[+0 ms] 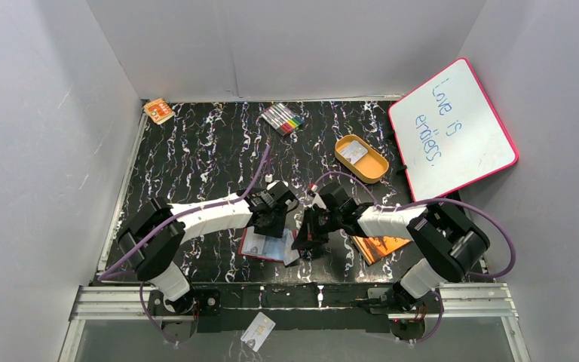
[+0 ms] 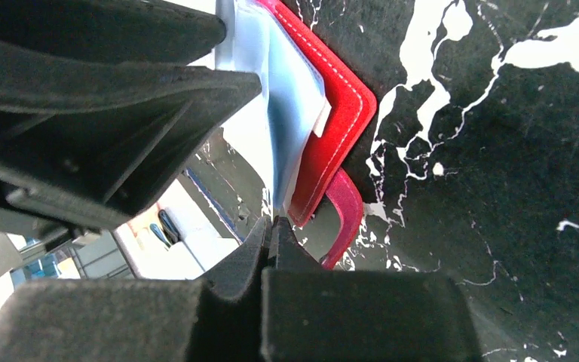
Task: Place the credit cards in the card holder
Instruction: Insert the credit card into the card holder.
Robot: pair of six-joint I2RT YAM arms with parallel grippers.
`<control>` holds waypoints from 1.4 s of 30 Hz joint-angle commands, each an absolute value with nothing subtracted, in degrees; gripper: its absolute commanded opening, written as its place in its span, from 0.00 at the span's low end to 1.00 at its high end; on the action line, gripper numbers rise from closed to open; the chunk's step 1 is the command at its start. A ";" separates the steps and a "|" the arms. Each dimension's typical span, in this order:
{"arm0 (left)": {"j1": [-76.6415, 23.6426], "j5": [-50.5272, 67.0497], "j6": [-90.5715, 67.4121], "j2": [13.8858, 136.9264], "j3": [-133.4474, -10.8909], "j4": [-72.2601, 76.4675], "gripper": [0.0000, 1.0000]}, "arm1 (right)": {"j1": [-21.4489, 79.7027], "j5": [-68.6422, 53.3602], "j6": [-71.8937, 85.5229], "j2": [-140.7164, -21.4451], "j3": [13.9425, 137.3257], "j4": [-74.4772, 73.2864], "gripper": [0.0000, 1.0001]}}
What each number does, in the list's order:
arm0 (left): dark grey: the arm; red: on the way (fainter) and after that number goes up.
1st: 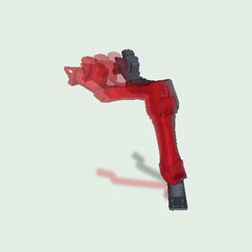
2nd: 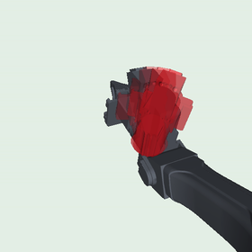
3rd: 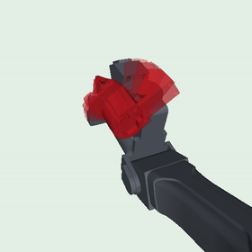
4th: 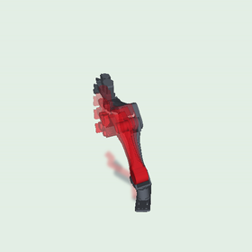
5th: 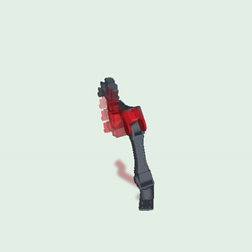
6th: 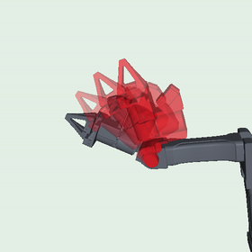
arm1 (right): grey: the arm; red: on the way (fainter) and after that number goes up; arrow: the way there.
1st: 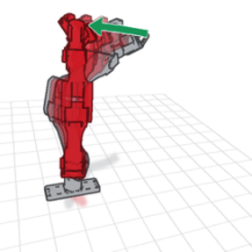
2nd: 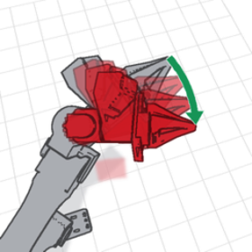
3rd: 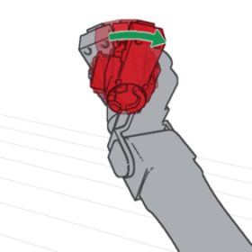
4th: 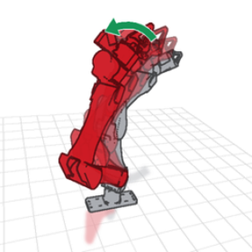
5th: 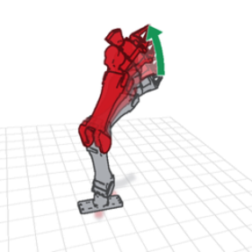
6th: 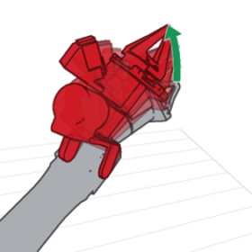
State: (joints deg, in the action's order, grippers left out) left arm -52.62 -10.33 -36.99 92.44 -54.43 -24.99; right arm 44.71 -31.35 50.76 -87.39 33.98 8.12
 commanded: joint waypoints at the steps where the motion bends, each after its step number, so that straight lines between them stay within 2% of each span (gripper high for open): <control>1: -52.82 -11.60 -36.21 91.09 -57.66 -28.76 0.39 | 44.90 -33.30 50.78 -88.64 36.05 11.75 0.00; 8: -52.68 -11.86 -36.50 87.03 -61.72 -31.91 0.54 | 44.92 -33.72 51.11 -88.32 36.82 12.34 0.00; 14: -51.83 -13.01 -38.89 81.01 -60.03 -32.93 0.60 | 45.40 -34.17 51.43 -87.93 37.88 13.19 0.00; 21: -50.27 -11.35 -40.74 73.18 -52.36 -29.09 0.62 | 45.92 -34.62 50.94 -90.25 40.21 13.55 0.00; 28: -49.59 -9.84 -41.30 72.66 -49.27 -27.93 0.63 | 46.23 -35.32 50.91 -92.97 42.45 14.11 0.00; 35: -49.14 -11.24 -41.57 73.68 -46.82 -27.91 0.58 | 46.41 -35.43 51.11 -94.31 42.64 14.59 0.00; 42: -48.27 -18.94 -44.20 70.49 -44.10 -30.73 0.55 | 46.38 -32.53 51.18 -91.70 41.08 12.98 0.00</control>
State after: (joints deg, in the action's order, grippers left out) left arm -49.39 -13.02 -42.02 73.78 -46.19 -27.75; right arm 46.15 -34.15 51.09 -94.02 40.51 12.16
